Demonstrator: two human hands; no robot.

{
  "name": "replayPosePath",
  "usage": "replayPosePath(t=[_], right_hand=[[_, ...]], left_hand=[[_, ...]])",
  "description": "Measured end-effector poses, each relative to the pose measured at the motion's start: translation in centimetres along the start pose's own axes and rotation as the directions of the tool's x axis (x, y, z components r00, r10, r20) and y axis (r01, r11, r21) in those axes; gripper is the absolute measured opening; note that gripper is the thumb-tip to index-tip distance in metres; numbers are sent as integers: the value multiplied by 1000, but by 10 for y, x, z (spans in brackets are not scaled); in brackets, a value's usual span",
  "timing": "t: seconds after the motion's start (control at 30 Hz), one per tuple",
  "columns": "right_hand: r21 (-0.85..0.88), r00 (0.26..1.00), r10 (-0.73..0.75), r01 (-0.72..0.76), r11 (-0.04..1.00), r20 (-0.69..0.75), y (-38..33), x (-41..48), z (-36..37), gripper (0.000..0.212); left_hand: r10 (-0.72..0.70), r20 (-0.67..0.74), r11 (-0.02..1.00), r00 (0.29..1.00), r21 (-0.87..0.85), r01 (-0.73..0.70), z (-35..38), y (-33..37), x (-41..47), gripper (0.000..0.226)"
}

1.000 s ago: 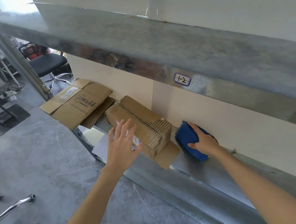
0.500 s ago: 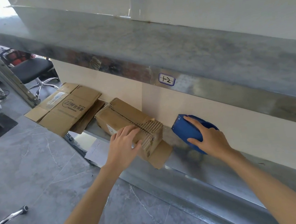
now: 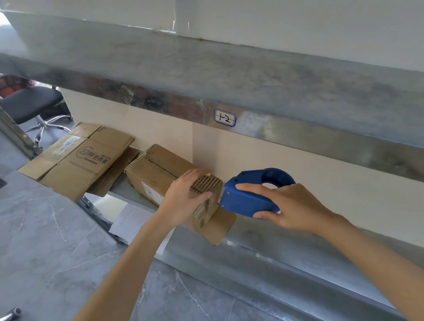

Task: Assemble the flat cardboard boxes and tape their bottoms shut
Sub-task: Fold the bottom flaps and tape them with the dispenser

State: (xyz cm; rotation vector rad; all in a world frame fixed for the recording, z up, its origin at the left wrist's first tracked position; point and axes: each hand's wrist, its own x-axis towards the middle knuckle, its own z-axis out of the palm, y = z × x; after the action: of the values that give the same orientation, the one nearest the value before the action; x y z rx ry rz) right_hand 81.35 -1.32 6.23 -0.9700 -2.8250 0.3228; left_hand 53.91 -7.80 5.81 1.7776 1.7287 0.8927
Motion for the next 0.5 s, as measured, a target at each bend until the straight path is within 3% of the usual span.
replayPosePath(t=[0.2, 0.5], right_hand=[[26, 997, -79, 79, 997, 4, -16, 7, -5, 77], [84, 991, -86, 77, 993, 104, -33, 16, -13, 74]], left_hand=[[22, 50, 994, 998, -108, -17, 2, 6, -3, 59], [-53, 6, 972, 999, -229, 53, -1, 2, -11, 45]])
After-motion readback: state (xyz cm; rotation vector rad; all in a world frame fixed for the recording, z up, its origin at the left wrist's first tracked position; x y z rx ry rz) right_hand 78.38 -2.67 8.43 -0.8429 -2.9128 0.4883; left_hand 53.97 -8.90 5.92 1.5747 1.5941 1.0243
